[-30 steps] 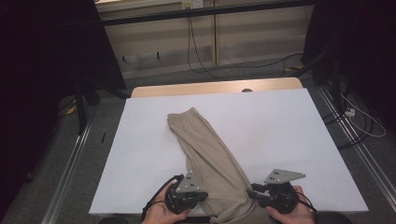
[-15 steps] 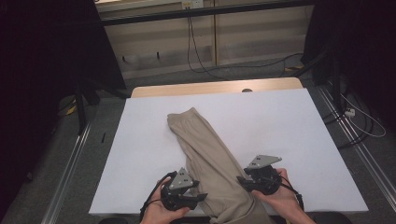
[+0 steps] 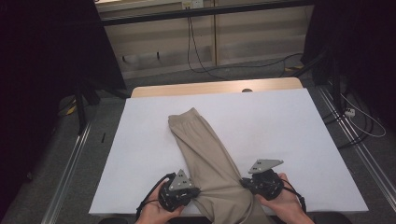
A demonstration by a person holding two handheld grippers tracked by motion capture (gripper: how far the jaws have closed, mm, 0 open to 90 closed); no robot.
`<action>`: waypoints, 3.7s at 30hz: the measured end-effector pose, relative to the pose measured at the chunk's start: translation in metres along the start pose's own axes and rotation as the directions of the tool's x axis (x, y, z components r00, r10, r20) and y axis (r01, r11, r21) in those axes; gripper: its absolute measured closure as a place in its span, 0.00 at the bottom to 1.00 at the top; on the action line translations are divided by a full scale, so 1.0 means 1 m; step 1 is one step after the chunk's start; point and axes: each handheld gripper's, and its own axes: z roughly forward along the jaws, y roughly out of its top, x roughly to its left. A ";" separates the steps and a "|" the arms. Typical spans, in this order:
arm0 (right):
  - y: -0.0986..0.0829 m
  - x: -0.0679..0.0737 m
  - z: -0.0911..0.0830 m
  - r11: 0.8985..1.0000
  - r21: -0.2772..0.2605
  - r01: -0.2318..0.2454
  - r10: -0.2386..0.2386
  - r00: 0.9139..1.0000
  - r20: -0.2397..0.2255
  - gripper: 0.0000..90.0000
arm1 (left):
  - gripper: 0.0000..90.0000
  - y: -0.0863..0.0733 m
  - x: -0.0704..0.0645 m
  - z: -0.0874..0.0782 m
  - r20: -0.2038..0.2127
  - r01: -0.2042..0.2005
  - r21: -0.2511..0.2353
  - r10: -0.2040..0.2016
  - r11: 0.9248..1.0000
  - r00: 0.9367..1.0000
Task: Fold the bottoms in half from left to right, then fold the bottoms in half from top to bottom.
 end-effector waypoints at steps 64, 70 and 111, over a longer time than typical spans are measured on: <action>0.141 -0.076 0.094 0.986 -0.167 -0.016 0.023 0.999 0.040 0.70 | 0.42 0.051 0.164 0.028 -0.321 0.225 -0.215 -0.287 0.950 0.903; 0.162 -0.092 0.126 0.992 -0.118 -0.032 0.039 0.997 0.062 0.78 | 0.54 0.056 0.186 0.041 -0.301 0.270 -0.171 -0.311 0.947 0.901; 0.184 -0.124 0.162 0.988 -0.053 -0.145 0.145 0.989 -0.019 0.92 | 0.54 0.048 0.219 0.047 -0.190 0.448 -0.233 -0.493 0.863 0.849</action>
